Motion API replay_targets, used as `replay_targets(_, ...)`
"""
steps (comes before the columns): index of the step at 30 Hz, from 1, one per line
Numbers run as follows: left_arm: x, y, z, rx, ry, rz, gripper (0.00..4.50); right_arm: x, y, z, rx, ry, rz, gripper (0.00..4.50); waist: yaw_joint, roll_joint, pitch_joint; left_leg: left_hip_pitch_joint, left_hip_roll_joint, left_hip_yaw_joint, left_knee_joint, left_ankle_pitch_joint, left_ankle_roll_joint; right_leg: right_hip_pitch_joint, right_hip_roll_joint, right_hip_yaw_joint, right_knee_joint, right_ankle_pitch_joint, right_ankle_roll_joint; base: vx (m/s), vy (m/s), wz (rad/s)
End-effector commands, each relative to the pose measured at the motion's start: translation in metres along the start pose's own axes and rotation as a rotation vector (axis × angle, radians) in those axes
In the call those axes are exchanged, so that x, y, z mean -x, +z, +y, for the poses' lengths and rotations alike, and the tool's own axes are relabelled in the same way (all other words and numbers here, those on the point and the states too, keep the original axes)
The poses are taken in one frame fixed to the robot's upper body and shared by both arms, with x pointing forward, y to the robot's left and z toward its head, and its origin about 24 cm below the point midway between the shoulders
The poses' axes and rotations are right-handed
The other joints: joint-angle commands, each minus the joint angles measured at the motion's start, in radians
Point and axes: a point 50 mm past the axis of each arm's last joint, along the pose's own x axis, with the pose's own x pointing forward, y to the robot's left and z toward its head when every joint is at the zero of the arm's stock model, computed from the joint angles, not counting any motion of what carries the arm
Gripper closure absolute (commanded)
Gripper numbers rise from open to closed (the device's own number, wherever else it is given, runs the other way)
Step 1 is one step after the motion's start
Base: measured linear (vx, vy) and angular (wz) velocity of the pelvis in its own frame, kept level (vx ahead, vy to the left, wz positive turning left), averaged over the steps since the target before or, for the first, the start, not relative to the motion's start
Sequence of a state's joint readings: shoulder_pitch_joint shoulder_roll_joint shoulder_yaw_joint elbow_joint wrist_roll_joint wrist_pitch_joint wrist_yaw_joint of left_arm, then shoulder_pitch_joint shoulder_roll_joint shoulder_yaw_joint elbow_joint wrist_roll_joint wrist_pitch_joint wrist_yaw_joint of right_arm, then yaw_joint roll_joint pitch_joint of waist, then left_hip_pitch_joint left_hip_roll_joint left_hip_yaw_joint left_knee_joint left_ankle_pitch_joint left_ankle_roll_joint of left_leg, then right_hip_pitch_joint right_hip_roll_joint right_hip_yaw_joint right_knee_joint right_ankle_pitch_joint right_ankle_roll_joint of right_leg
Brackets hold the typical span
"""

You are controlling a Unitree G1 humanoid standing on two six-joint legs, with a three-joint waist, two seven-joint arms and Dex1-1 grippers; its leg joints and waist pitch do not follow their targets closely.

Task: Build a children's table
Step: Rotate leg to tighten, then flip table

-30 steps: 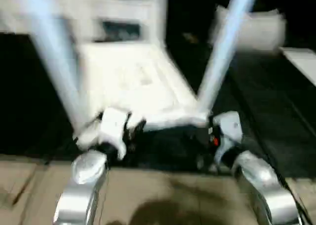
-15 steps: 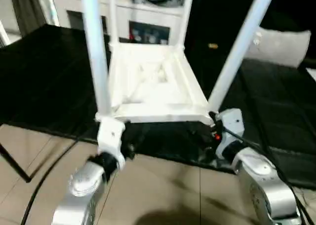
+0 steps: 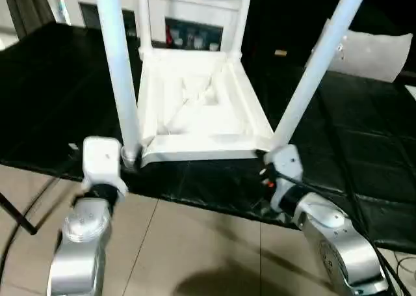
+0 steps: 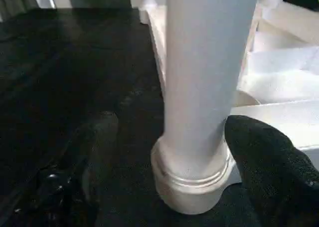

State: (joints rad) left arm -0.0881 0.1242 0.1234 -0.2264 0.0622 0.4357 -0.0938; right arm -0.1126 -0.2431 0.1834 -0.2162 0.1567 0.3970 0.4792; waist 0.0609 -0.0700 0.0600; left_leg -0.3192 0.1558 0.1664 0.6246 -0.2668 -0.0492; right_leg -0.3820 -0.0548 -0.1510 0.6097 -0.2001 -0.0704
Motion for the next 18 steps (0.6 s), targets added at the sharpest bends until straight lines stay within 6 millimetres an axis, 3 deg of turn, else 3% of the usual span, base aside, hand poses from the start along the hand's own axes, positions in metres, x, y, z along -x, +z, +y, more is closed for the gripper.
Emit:
replay_targets(1,-0.007,-0.001,0.0,0.007,-0.012,0.009,0.48,0.0,0.003,0.0,0.033,0.013,-0.014,0.0,0.002,0.022,-0.057,-0.016,0.095,-0.046,-0.077,0.027,0.089,0.056,-0.128,0.103,-0.076,-0.106,-0.104,0.0,0.0,0.0)
replay_targets(6,-0.027,0.0,0.002,0.059,-0.045,0.014,0.48,-0.005,0.006,0.005,0.058,0.043,-0.029,0.0,0.003,0.021,-0.054,-0.015,0.094,-0.047,-0.081,-0.032,0.067,0.058,-0.13,0.1,-0.09,-0.213,-0.076,0.0,0.0,0.0)
replay_targets(8,-0.031,-0.001,0.001,0.051,-0.065,0.016,0.83,-0.007,0.006,0.006,0.03,0.058,-0.029,0.0,0.003,0.021,-0.054,-0.014,0.095,-0.049,-0.082,-0.041,0.064,0.057,-0.131,0.1,-0.093,-0.231,-0.066,0.0,0.0,0.0)
replay_targets(9,-0.034,-0.001,0.002,0.055,-0.068,0.017,0.83,-0.008,0.005,0.007,0.015,0.083,-0.019,0.0,0.004,0.033,-0.054,-0.014,0.093,-0.049,-0.081,-0.042,0.063,0.056,-0.13,0.1,-0.091,-0.228,-0.068,0.0,0.0,0.0)
replay_targets(12,-0.038,0.0,0.003,0.057,-0.083,0.012,1.19,-0.011,0.004,0.01,0.032,0.117,-0.02,0.0,0.002,0.024,-0.056,-0.015,0.096,-0.049,-0.081,-0.028,0.067,0.057,-0.131,0.1,-0.089,-0.203,-0.079,0.0,0.0,0.0)
replay_targets(18,-0.043,0.004,0.002,0.069,-0.113,-0.013,1.51,-0.016,0.0,0.011,0.024,0.136,-0.014,0.0,0.006,0.03,-0.059,-0.016,0.1,-0.047,-0.078,0.009,0.071,0.058,-0.135,0.101,-0.078,-0.132,-0.119,0.0,0.0,0.0)
